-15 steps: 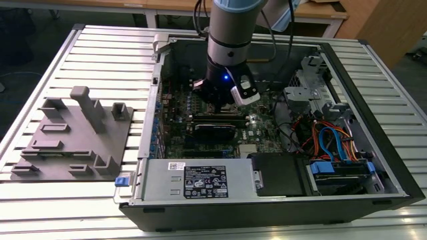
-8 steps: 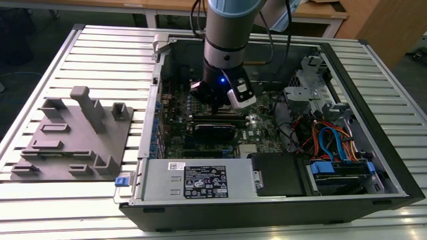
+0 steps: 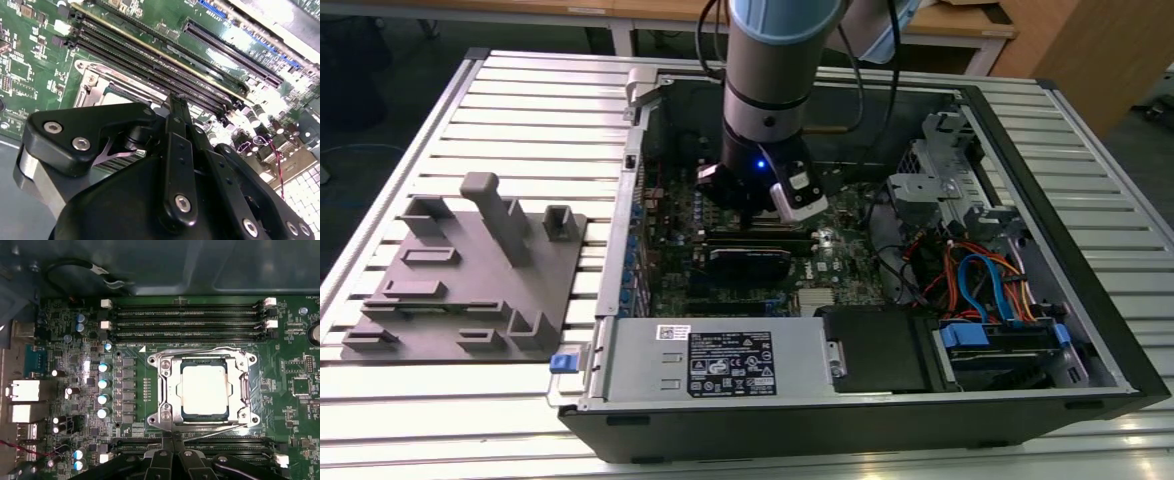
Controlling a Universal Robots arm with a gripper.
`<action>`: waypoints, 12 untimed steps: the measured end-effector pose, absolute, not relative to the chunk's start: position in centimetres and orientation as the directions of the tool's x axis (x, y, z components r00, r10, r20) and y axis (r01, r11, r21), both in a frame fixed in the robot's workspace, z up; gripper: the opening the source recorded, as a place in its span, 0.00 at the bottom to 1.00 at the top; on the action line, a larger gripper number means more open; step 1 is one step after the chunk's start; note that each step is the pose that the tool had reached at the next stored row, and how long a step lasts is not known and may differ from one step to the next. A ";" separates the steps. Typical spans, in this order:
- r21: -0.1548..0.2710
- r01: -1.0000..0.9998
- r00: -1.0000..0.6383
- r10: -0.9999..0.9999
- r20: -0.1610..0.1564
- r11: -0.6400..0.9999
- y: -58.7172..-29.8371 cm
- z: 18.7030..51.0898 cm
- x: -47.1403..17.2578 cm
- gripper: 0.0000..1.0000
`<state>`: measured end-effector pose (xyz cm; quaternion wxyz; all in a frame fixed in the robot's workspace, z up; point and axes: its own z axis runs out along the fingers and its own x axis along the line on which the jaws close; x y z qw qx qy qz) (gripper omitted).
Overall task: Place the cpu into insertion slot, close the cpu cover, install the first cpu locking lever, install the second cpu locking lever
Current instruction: 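Install the second cpu locking lever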
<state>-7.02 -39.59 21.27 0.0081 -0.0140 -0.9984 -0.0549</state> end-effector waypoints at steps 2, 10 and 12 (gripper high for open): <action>0.110 0.029 -0.999 0.027 0.018 0.994 -39.7 21.3 -7.0 0.11; 0.116 0.029 -0.999 0.027 0.018 0.993 -40.4 21.2 -7.4 0.11; 0.124 0.029 -0.999 0.027 0.018 0.992 -40.5 21.1 -7.6 0.11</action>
